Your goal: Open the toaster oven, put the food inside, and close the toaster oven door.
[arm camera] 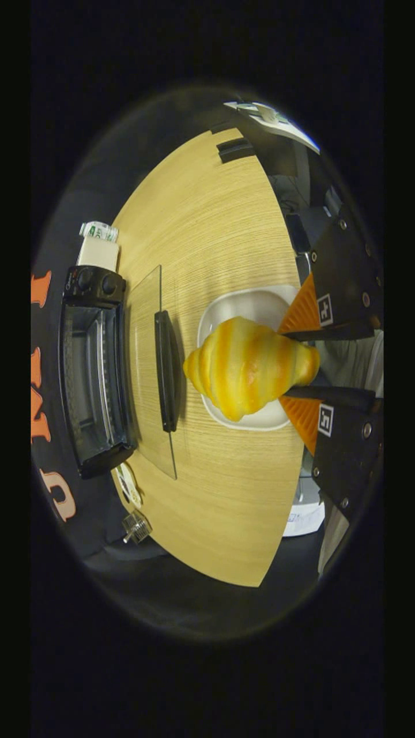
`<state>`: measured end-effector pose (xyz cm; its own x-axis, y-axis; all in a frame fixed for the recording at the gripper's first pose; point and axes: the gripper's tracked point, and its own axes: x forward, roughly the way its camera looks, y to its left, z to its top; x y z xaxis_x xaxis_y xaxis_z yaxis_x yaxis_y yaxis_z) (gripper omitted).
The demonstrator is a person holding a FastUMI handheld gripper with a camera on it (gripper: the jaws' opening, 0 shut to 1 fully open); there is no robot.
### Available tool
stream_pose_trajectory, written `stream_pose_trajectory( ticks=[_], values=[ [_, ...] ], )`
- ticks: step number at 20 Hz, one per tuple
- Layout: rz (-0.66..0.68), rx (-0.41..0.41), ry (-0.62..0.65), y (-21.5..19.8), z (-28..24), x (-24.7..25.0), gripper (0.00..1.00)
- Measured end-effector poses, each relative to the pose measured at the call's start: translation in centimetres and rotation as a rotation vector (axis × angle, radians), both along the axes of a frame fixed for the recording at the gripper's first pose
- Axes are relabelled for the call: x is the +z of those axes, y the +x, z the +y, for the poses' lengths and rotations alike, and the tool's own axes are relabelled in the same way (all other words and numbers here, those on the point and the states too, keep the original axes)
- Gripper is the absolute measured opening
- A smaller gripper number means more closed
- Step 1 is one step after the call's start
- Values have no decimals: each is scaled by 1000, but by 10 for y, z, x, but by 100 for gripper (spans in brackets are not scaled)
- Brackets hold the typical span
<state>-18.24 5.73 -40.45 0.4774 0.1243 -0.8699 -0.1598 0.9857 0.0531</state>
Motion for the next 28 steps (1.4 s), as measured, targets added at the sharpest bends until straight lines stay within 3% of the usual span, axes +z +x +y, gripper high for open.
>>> stream_pose_trajectory(
  ticks=[5,11,22,28],
  values=[
    [-39,1,137,6,19,44,34],
    [-126,3,341,46,54,87,34],
    [-149,-68,630,142,111,97,34],
    [-135,-127,721,192,134,89,34]
  ],
)
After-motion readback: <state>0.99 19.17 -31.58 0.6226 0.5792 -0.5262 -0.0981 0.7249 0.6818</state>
